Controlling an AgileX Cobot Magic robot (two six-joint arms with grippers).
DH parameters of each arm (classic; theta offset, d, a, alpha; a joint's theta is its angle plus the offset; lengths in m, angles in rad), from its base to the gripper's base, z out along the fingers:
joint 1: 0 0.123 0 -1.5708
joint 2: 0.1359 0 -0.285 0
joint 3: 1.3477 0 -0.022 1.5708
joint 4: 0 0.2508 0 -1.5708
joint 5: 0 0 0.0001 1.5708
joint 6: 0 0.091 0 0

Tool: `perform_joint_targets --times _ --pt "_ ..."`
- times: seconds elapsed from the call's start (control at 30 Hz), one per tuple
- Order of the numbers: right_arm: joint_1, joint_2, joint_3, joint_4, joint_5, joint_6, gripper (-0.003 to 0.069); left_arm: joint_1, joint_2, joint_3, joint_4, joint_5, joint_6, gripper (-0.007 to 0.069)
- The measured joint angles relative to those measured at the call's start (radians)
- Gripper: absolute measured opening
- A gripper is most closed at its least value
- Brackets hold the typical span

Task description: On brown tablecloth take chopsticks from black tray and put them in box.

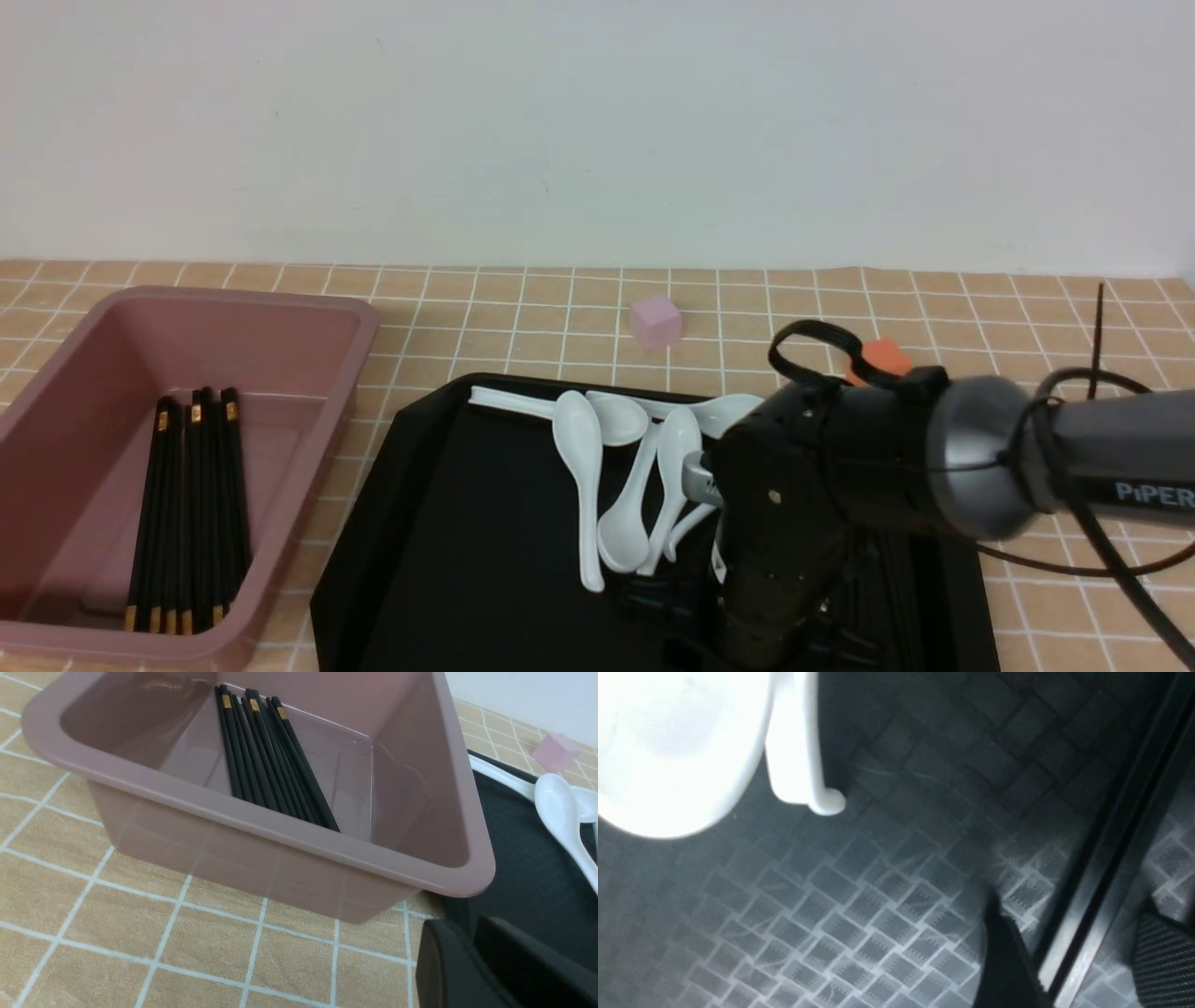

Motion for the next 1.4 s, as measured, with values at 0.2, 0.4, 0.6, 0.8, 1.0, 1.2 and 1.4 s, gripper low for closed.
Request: perform_joint_targets --times 0.2,0.4,0.6,0.8,1.0,1.2,1.4 --pt "0.004 0.007 -0.005 -0.008 0.015 0.010 0.0360 0.000 0.000 0.000 0.000 0.000 0.000 0.0111" --pt "0.007 0.008 -0.005 -0.025 0.032 0.010 0.0255 0.000 0.000 0.000 0.000 0.000 0.000 0.0113" --pt "0.007 0.008 -0.005 -0.034 0.042 0.010 0.0114 0.000 0.000 0.000 0.000 0.000 0.000 0.0116" --pt "0.008 -0.017 0.004 -0.034 0.030 0.010 0.0114 0.000 0.000 0.000 0.000 0.000 0.000 0.0125" --pt "0.009 -0.118 0.018 -0.036 0.048 0.010 0.0114 0.000 0.000 0.000 0.000 0.000 0.000 0.0131" --pt "0.009 -0.285 0.020 -0.045 0.045 0.010 0.0114 0.000 0.000 0.000 0.000 0.000 0.000 0.0135" --pt "0.034 -0.384 -0.052 -0.030 -0.087 -0.057 0.0114 0.000 0.000 0.000 0.000 0.000 0.000 0.0141"
